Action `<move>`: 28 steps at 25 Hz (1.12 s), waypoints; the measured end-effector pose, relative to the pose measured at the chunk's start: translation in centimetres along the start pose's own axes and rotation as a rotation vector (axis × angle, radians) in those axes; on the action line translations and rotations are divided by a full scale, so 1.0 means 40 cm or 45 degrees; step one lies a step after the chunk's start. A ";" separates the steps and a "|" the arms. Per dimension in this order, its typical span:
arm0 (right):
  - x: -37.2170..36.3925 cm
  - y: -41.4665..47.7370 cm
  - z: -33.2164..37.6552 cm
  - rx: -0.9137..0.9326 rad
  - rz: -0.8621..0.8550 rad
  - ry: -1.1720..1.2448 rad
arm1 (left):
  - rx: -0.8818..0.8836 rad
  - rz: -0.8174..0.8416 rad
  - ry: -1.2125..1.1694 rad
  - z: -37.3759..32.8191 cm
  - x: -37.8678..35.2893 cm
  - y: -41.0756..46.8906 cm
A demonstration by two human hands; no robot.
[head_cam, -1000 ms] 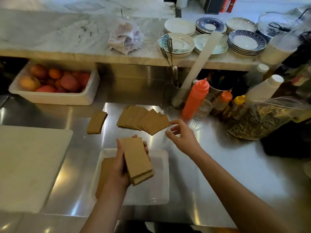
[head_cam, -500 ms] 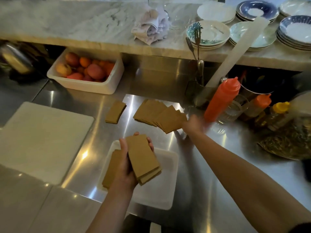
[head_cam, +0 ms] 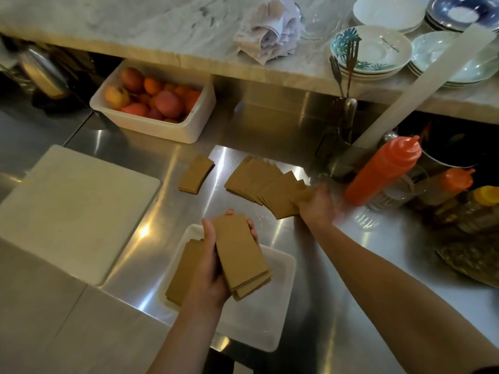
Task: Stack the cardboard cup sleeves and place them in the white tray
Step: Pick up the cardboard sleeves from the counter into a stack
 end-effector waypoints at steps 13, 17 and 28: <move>-0.037 0.055 0.046 0.018 0.240 -0.016 | 0.028 -0.053 0.011 -0.002 0.012 0.004; -0.027 0.044 0.050 0.048 0.118 -0.202 | -0.003 -0.016 -0.042 -0.022 0.012 -0.003; 0.092 -0.119 0.124 0.265 0.513 0.447 | 0.052 -0.031 0.065 -0.045 0.041 -0.008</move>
Point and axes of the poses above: each hand's wrist, its own y-axis towards the middle knuckle, its own x-axis out of the back of the hand, z = x × y, the point moved 9 cm from there along y, towards the middle knuckle, and after that the axes turned 3 degrees about -y, right-handed, at the moved point
